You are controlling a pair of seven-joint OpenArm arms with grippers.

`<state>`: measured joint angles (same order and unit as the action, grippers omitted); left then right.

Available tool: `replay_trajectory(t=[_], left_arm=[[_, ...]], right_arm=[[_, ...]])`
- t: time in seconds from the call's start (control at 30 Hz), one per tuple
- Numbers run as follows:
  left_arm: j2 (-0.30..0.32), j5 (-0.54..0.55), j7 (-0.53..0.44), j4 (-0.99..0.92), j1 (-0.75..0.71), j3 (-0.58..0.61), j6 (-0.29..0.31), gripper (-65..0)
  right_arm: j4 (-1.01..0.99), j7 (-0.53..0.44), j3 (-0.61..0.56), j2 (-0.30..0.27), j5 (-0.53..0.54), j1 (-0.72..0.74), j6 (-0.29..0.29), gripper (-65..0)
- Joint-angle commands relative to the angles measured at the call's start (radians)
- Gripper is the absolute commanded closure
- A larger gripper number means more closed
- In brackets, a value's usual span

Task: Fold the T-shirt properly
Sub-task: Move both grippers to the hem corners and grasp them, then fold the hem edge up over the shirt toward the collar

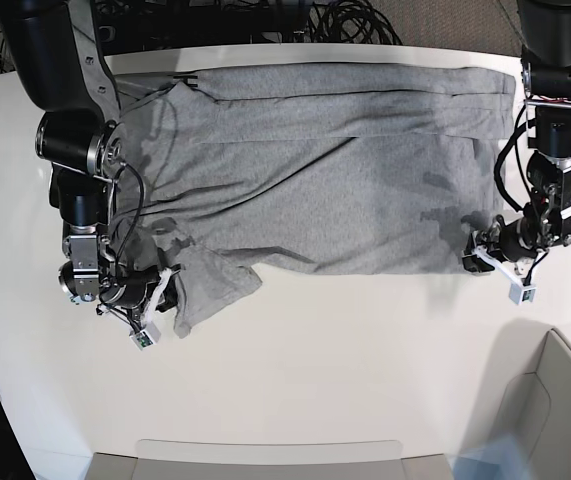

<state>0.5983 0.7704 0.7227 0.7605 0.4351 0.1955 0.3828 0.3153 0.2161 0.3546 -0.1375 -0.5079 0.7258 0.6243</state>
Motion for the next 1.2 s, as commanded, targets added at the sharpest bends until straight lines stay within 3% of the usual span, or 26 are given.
replay_trajectory(t=[0.0, 0.27, 0.4, 0.53, 0.6, 0.73, 1.0, 1.17], left_arm=[[0.015, -0.002, 0.008, 0.006, 0.015, -0.009, -0.002, -0.8], [0.016, -0.001, 0.010, 0.135, -0.029, -0.018, -0.002, 0.0], [0.016, -0.001, 0.010, 0.282, -0.104, -0.141, -0.003, 0.0], [0.016, -0.001, 0.030, 0.377, -0.166, -0.228, -0.003, 0.0], [0.016, -0.001, 0.087, 0.405, -0.172, -0.252, -0.003, 0.0], [0.016, -0.001, 0.139, 0.469, -0.209, -0.267, -0.003, 0.0], [0.016, -0.001, 0.139, 0.537, -0.351, -0.287, -0.003, 0.0], [0.012, -0.001, 0.139, 0.592, -0.445, -0.348, -0.003, 0.0]], right_arm=[[0.006, 0.084, -0.004, 0.019, -0.051, 0.001, 0.004, 0.0], [0.331, 0.213, -0.002, 0.085, -0.047, -0.044, 0.006, 0.0], [0.491, 0.276, -0.009, 0.105, -0.047, -0.090, 0.015, 0.0], [0.582, 0.302, -0.004, 0.108, -0.047, -0.133, 0.016, 0.0], [0.623, 0.306, -0.002, 0.109, -0.039, -0.156, 0.052, 0.0], [0.769, 0.437, -0.001, 0.108, 0.055, -0.214, 0.074, 0.0], [1.053, 0.550, -0.001, 0.108, 0.064, -0.386, 0.074, 0.0], [1.215, 0.561, -0.001, 0.111, 0.064, -0.504, 0.074, 0.0]])
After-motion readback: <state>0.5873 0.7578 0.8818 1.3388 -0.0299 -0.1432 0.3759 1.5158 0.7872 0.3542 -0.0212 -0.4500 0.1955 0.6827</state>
